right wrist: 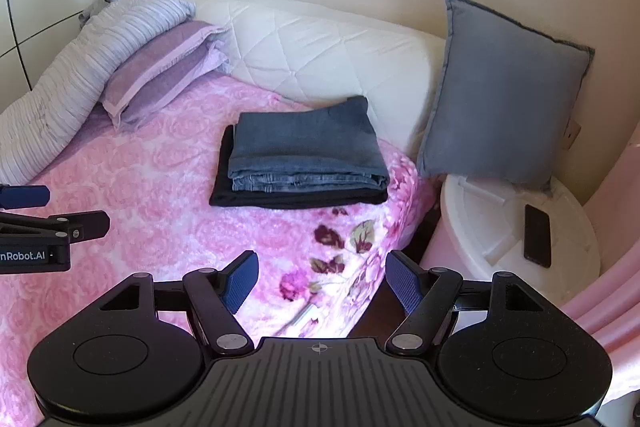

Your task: Fold clothes

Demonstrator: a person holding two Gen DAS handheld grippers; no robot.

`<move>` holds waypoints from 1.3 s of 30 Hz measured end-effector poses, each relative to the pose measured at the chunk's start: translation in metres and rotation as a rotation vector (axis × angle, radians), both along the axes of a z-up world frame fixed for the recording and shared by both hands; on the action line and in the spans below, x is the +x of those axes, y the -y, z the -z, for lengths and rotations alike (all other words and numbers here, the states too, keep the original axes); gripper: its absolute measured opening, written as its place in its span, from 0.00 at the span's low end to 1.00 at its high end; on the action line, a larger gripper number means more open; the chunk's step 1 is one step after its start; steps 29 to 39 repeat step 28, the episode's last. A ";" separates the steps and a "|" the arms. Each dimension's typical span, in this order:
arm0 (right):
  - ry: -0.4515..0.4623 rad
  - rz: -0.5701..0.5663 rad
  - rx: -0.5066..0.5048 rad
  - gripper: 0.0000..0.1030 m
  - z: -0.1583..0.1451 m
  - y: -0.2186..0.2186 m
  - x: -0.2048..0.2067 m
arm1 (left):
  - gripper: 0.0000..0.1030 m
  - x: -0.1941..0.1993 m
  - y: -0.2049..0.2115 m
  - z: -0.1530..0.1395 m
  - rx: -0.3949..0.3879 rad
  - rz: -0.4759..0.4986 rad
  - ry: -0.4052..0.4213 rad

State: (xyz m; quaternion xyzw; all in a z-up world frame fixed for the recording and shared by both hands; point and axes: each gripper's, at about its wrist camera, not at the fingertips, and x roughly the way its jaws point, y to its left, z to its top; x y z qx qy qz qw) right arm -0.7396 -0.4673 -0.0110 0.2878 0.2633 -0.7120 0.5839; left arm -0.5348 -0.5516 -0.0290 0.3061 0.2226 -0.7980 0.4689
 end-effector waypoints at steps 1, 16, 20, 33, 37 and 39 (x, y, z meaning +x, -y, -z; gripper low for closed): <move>0.000 0.001 -0.001 0.71 -0.001 0.000 0.000 | 0.85 0.000 0.001 0.000 0.007 -0.001 -0.007; -0.008 0.017 0.016 0.71 -0.010 -0.014 0.012 | 0.85 0.002 -0.013 0.000 0.027 0.044 -0.021; -0.013 0.017 0.023 0.71 -0.011 -0.021 0.018 | 0.85 0.003 -0.017 0.000 0.030 0.044 -0.021; -0.022 -0.012 -0.033 0.71 -0.016 -0.018 0.009 | 0.86 -0.003 -0.023 -0.007 -0.009 0.008 0.000; -0.022 -0.012 -0.033 0.71 -0.016 -0.018 0.009 | 0.86 -0.003 -0.023 -0.007 -0.009 0.008 0.000; -0.022 -0.012 -0.033 0.71 -0.016 -0.018 0.009 | 0.86 -0.003 -0.023 -0.007 -0.009 0.008 0.000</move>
